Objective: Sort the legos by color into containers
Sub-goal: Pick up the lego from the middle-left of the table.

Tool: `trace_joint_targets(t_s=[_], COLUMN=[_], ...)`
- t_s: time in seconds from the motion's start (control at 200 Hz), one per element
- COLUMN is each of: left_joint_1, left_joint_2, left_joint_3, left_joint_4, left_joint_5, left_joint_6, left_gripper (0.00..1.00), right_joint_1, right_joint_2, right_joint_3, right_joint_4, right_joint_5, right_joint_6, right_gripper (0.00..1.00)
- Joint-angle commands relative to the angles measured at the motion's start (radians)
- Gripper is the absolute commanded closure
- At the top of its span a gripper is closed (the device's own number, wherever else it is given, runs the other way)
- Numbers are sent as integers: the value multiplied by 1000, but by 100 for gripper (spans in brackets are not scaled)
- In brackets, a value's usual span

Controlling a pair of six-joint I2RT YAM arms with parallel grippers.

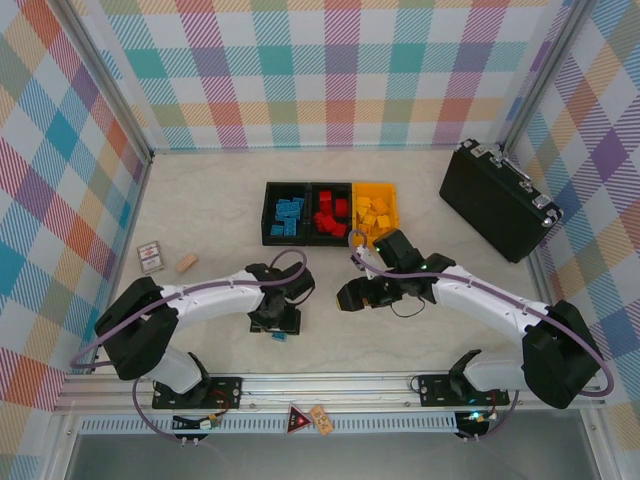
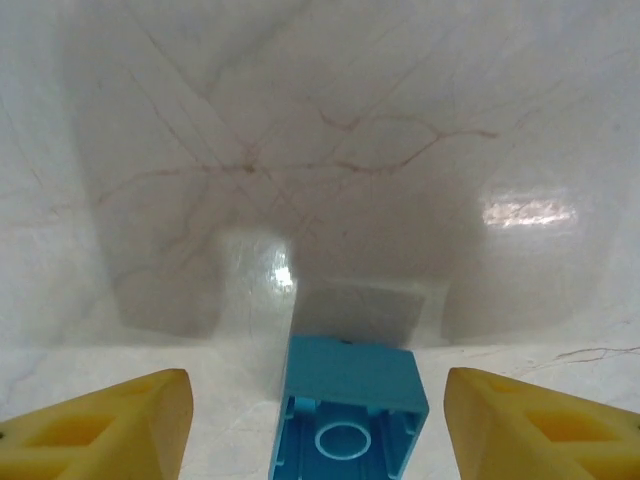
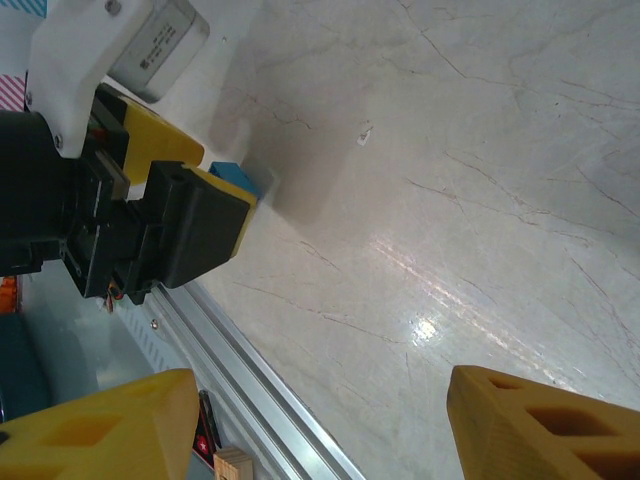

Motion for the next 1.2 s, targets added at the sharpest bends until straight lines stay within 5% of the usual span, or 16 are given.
trace_joint_targets(t_s=[0.0,0.26,0.535,1.195], left_joint_1=[-23,-46,-29,265], left_joint_2=[-17,25,-35,65], left_joint_3=[-22,4,97,436], left_joint_4=[3,-9,-84,-24], left_joint_5=[-2,-17,-143,-191], left_joint_6=[-45,-47,3,170], left_gripper=[42,68,72,72], right_joint_1=[10,13,11,-51], right_joint_2=[-9,-8,-9,35], right_joint_3=[-13,-20,-11,105], right_joint_4=[15,21,26,74], right_joint_5=[-13,-9,2,120], right_joint_6=[4,9,27,136], right_gripper=[33,34,34,34])
